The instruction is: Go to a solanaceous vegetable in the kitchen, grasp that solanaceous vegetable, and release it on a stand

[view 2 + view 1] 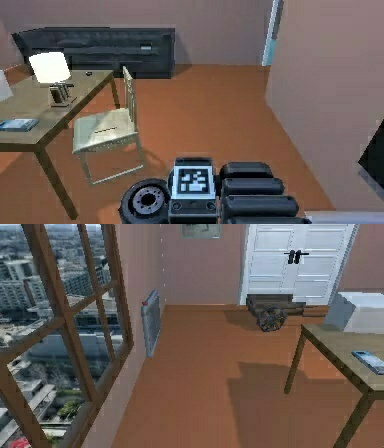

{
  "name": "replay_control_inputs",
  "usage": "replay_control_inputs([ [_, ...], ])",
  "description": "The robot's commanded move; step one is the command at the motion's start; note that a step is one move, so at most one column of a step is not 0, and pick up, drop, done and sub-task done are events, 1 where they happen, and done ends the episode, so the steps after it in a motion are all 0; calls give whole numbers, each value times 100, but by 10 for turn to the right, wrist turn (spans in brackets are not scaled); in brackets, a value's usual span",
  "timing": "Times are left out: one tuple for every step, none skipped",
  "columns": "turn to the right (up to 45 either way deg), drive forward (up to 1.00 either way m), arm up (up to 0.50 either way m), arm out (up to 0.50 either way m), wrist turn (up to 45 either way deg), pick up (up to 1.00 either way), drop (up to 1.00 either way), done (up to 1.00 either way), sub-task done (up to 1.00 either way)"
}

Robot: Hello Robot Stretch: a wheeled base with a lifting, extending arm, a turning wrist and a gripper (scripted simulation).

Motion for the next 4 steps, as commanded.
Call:
replay_control_inputs([
  [60,0,0,0,0,0,0,0,0],
  [-450,0,0,0,0,0,0,0,0],
  [-450,0,0,0,0,0,0,0,0],
  [-210,0,0,0,0,0,0,0,0],
])
